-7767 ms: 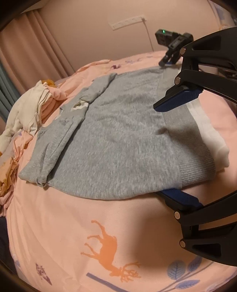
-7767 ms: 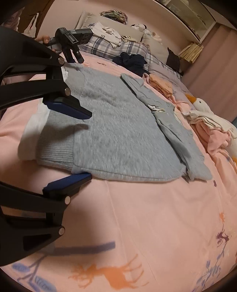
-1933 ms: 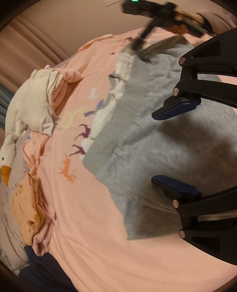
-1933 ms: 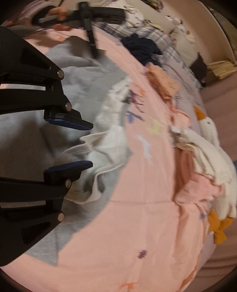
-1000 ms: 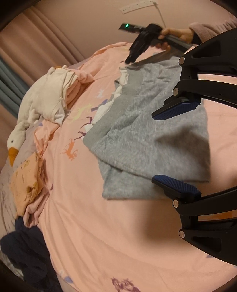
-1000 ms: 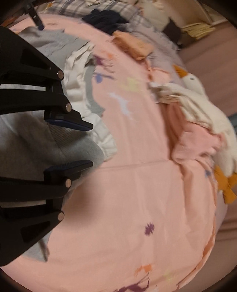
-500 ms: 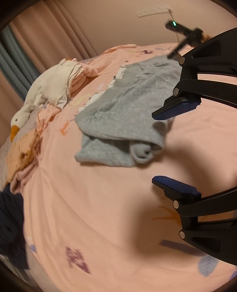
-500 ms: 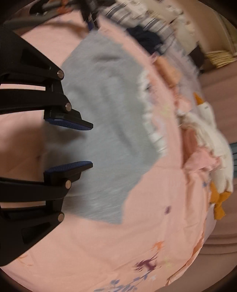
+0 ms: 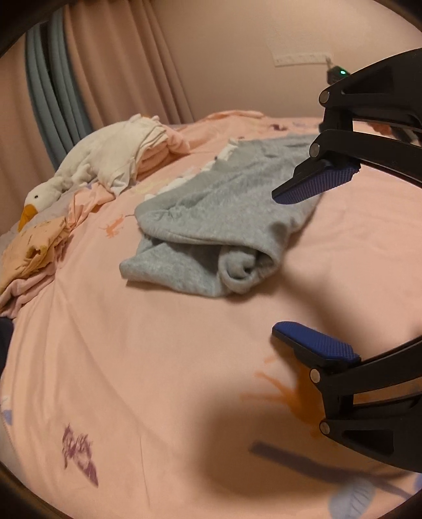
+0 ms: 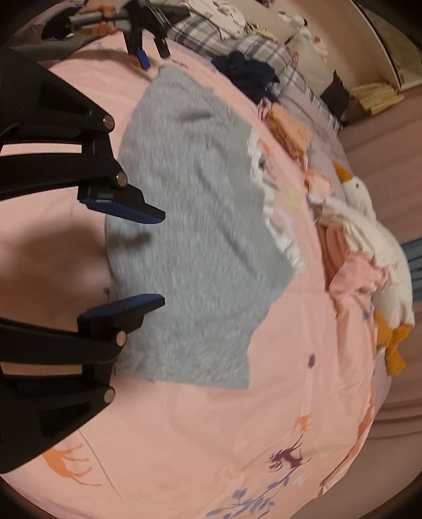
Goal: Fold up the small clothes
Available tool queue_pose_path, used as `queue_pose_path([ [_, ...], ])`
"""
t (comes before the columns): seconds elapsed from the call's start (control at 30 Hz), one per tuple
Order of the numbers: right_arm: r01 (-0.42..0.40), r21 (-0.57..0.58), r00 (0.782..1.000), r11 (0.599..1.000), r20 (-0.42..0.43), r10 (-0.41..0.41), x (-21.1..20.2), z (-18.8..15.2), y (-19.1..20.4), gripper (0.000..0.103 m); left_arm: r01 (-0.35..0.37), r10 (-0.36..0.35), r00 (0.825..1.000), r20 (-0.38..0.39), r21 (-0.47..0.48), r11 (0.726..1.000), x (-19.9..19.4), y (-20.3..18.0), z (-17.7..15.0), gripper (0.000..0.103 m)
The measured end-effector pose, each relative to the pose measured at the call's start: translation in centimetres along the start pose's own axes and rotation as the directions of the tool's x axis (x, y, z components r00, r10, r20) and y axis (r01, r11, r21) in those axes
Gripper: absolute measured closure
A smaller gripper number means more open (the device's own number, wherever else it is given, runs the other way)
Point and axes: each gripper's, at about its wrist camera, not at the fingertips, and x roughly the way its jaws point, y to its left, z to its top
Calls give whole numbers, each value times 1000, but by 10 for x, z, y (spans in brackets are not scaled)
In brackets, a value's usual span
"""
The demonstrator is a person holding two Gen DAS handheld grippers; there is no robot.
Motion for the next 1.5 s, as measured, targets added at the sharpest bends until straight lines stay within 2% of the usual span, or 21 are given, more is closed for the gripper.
queue_pose_path([
  [0.2,-70,-11,997,998,22,70,-3,3,20,56,99,-100,995,-18,-82,992,25,6,21,30],
  [0.4,-112,-38,993,993,27,113,4,9,39,56,168,-171,985,-27,-92,982,49,-1,45,29],
  [0.53,-144,-43,989,989,17,145,17,15,55,56,146,-147,989,-29,-49,988,55,-13,50,29],
  [0.6,-156,-54,988,986,8,157,26,18,67,56,103,-103,994,-32,-1,995,56,-22,50,29],
  [0.67,-167,-70,986,983,-4,167,35,23,80,56,71,-70,997,-19,30,997,53,-24,49,40],
  [0.73,-168,-90,986,982,-12,167,45,29,91,56,28,-29,999,14,65,997,44,-24,50,78],
  [0.87,-163,-108,986,981,-38,160,69,46,112,58,-29,24,998,55,95,995,36,-20,51,86],
  [0.93,-142,-103,989,984,-54,137,81,56,121,61,-11,5,997,79,74,997,30,-14,52,87],
  [1.13,-92,-112,992,989,-92,82,113,73,140,63,-29,22,995,99,72,997,21,-1,55,87],
  [1.23,-43,-91,980,995,-198,24,150,68,136,63,9,-14,997,72,66,998,23,1,55,87],
  [1.37,-46,-76,984,996,-176,32,146,67,136,61,41,-42,998,47,40,998,24,1,59,86],
  [1.43,-63,-76,984,995,-171,49,140,65,137,61,48,-48,998,34,21,999,27,4,60,77],
  [1.47,-66,-86,985,994,-167,51,135,64,138,61,46,-46,999,24,3,999,30,7,62,65],
  [1.5,-62,-102,986,993,-159,45,130,62,140,61,43,-43,999,13,-16,999,32,9,62,59],
])
